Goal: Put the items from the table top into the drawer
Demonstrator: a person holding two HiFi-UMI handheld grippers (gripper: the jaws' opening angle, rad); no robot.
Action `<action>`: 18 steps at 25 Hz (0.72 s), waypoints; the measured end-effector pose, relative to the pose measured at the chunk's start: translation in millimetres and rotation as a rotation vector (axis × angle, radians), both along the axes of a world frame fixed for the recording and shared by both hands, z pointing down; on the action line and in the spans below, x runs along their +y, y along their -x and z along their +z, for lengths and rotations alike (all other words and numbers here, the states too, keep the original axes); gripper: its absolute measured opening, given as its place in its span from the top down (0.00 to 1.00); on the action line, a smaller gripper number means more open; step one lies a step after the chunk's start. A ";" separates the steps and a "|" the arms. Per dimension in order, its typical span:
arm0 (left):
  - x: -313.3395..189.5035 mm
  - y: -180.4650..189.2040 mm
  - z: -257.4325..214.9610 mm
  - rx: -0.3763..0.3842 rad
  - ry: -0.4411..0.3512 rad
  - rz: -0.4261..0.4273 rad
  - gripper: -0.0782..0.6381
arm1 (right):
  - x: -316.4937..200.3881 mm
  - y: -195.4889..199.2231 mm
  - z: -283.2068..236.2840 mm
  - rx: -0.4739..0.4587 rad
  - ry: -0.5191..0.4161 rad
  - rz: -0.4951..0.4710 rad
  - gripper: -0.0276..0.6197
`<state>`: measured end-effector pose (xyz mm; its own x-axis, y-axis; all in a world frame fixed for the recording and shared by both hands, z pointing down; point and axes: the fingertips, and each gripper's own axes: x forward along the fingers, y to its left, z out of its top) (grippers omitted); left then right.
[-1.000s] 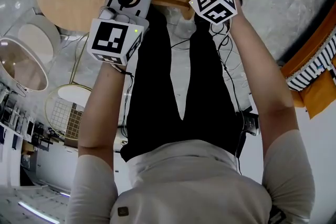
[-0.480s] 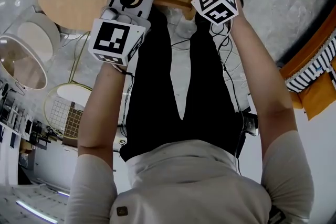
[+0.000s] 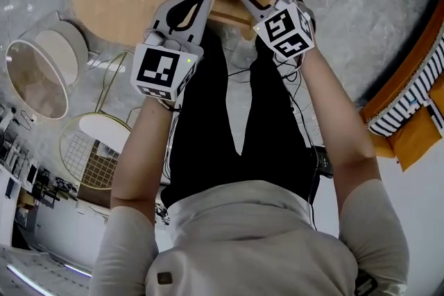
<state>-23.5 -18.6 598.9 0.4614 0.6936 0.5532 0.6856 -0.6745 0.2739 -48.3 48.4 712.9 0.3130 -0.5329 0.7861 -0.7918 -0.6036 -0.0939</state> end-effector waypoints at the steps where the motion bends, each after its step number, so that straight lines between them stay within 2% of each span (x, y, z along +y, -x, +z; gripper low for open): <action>1: -1.4 2.6 -12.4 0.004 0.003 -0.008 0.88 | -1.8 2.1 -16.1 0.007 -0.009 0.002 0.70; 4: -5.1 3.8 -56.2 0.041 0.015 -0.030 0.88 | -8.9 -2.6 -75.3 0.068 -0.054 0.010 0.79; 7: -9.5 4.3 -114.8 0.097 0.045 -0.048 0.88 | -27.9 -9.8 -155.0 0.162 -0.149 0.016 0.86; 14: -11.9 31.1 -268.9 0.195 0.101 -0.101 0.88 | -45.2 9.6 -347.2 0.272 -0.316 0.052 0.90; 18: -9.3 38.4 -356.8 0.303 0.131 -0.098 0.88 | -46.8 11.8 -447.2 0.380 -0.362 0.003 0.91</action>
<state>-61.8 -27.9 242.1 0.6587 0.6943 0.2899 0.6830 -0.7134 0.1565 -60.1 1.6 265.7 0.5422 -0.7481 0.3827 -0.8090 -0.5878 -0.0028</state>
